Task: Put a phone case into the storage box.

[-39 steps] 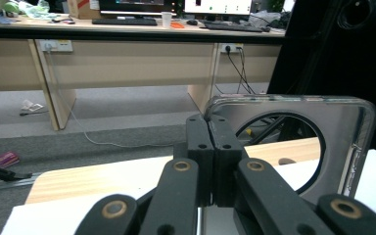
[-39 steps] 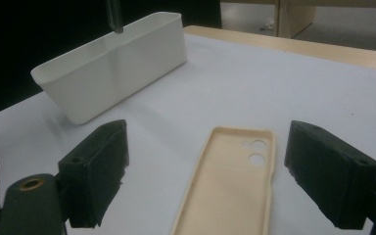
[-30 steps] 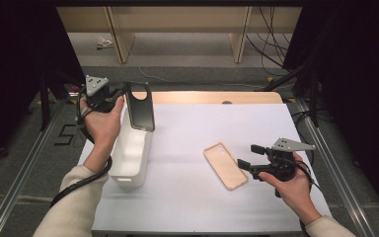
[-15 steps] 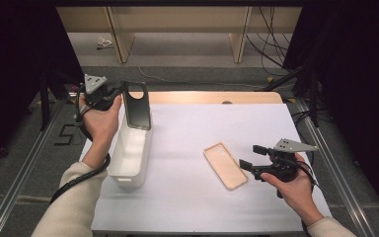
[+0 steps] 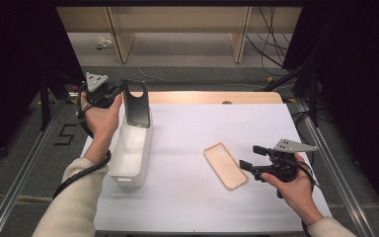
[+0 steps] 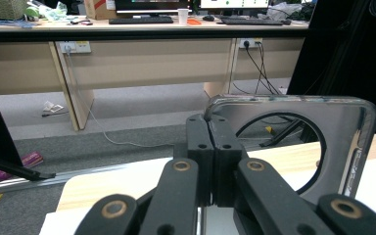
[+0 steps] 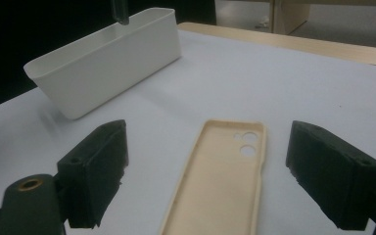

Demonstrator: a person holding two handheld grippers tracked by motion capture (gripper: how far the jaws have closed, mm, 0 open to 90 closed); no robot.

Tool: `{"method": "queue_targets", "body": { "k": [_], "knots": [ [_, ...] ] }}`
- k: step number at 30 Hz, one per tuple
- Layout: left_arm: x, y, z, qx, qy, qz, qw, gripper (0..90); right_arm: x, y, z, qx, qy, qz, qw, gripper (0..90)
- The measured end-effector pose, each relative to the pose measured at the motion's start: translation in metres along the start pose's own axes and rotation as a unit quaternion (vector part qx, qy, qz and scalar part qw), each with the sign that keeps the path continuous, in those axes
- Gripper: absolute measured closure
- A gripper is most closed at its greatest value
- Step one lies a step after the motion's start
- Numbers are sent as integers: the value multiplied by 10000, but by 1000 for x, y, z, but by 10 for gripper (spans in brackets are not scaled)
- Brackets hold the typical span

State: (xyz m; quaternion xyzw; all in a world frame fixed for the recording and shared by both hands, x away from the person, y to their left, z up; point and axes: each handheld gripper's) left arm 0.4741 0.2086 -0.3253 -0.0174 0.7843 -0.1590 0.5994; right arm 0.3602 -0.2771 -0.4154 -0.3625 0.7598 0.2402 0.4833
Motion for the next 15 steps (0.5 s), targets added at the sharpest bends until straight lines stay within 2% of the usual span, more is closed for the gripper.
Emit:
{"method": "queue_targets", "body": {
  "k": [15],
  "knots": [
    [0, 8, 11, -112, -31, 51, 9999, 883, 1, -1, 0, 4, 16, 11, 10000, 168]
  ]
}}
Point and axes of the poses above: each handheld gripper's, and its own axes: z roughly forward along the jaws, x roughly out of its underside, y roughly to its left, and after that the axes turned 12 degrees about -z, right-handed
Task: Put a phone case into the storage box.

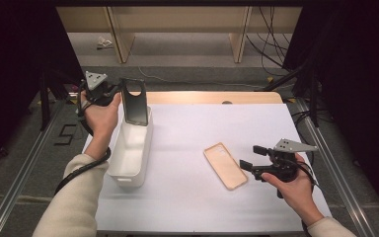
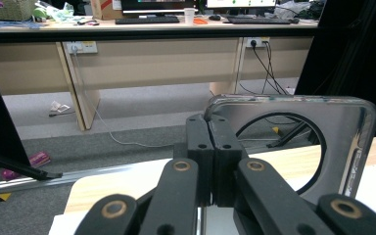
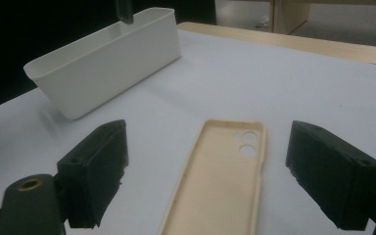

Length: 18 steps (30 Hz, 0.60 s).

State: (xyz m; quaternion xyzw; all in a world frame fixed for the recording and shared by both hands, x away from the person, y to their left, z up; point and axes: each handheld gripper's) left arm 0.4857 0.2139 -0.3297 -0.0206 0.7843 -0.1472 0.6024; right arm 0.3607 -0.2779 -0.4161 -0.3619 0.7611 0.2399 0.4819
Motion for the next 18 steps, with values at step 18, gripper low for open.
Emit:
{"method": "queue_targets", "body": {
  "k": [18],
  "knots": [
    [7, 12, 23, -168, 80, 92, 9998, 882, 1, 0, 0, -7, -2, -7, 10000, 168]
  ]
}}
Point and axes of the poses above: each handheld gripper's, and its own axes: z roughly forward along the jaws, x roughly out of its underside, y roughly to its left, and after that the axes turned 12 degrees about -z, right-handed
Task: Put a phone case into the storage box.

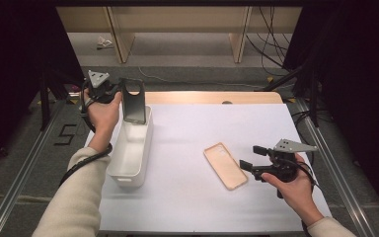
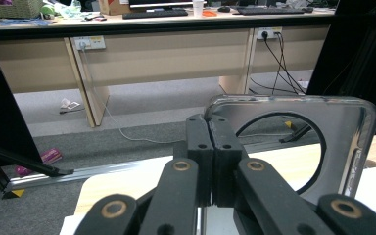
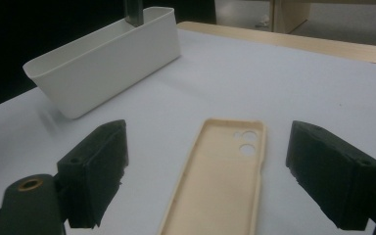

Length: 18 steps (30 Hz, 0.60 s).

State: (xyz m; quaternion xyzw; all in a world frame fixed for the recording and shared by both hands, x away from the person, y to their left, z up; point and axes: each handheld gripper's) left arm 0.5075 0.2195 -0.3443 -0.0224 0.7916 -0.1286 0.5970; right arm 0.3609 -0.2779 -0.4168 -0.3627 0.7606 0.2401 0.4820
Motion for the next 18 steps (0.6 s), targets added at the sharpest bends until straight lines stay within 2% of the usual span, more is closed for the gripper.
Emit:
{"method": "queue_targets", "body": {
  "k": [18],
  "knots": [
    [11, 6, 19, -23, 170, 92, 9998, 881, 1, 1, 0, -20, 21, 6, 10000, 168]
  ]
}}
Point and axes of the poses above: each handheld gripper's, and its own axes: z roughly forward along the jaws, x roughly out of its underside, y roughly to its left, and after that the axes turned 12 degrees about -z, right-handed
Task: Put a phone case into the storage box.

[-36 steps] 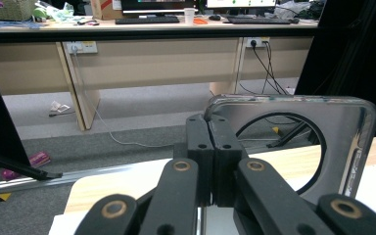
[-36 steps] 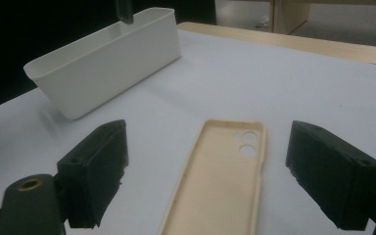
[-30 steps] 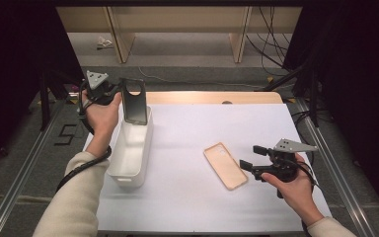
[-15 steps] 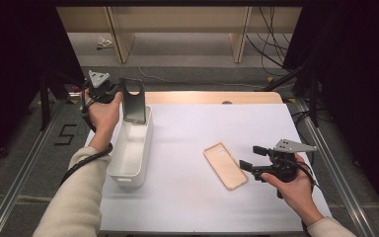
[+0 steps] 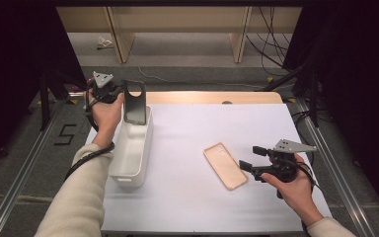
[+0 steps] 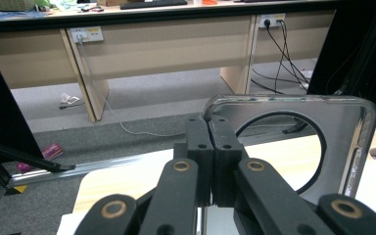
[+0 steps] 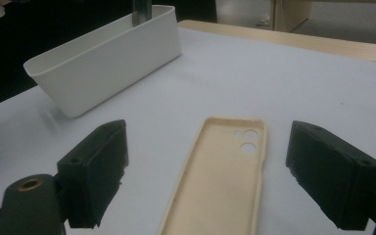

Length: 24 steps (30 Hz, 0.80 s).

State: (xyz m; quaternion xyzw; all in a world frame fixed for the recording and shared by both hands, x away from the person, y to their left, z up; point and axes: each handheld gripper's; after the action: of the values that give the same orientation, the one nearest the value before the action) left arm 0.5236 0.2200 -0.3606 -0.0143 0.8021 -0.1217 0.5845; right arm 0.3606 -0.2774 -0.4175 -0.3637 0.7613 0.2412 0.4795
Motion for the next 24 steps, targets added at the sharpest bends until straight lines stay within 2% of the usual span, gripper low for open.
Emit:
{"method": "queue_targets", "body": {
  "k": [14, 24],
  "knots": [
    [11, 2, 11, -6, 172, 57, 9998, 880, 0, 0, 0, -10, 14, -5, 10000, 168],
    [18, 3, 20, -153, 260, 40, 9995, 877, 1, 0, 0, -14, 14, -2, 10000, 168]
  ]
}}
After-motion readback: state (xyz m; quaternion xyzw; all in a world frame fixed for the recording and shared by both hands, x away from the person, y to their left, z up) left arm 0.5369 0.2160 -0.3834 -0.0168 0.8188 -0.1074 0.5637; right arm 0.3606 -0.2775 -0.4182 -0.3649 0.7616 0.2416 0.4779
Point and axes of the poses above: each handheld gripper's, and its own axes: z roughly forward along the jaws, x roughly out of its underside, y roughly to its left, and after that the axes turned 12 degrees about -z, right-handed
